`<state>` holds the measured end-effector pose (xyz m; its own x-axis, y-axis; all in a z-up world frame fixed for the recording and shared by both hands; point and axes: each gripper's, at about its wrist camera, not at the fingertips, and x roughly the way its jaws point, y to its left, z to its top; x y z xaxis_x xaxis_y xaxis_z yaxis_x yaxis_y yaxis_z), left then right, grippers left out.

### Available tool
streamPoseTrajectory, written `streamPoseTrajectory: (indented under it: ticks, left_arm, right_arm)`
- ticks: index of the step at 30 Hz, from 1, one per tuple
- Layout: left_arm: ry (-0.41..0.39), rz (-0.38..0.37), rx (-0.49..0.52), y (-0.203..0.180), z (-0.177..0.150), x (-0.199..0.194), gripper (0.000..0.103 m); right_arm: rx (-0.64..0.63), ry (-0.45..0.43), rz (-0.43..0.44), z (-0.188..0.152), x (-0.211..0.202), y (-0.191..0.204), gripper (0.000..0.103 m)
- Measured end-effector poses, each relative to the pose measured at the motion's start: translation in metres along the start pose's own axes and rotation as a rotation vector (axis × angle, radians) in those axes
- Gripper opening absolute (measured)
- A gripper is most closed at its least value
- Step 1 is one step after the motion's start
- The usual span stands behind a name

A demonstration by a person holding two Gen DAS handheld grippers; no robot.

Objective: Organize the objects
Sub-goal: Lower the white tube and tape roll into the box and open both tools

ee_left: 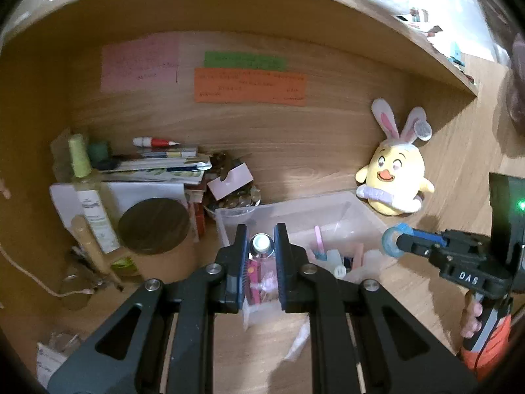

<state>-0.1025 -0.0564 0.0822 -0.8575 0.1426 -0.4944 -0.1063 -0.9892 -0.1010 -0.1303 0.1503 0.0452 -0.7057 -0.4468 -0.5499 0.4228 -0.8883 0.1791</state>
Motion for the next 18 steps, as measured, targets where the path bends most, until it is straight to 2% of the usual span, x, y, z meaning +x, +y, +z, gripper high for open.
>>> streamPoseTrajectory:
  ticks: [4, 10, 18]
  left_arm:
    - [0.035, -0.018, -0.034, 0.003, -0.002, 0.026, 0.014]
    - [0.140, -0.031, -0.053, 0.002, -0.016, 0.067, 0.014]
    - [0.193, -0.048, -0.046, 0.000, -0.031, 0.074, 0.015]
  right_arm:
    - [0.006, 0.034, -0.022, 0.005, 0.021, -0.007, 0.017]
    - [0.023, 0.106, -0.049, 0.004, 0.054, -0.019, 0.017]
    - [0.021, 0.170, -0.056, -0.003, 0.076, -0.021, 0.019]
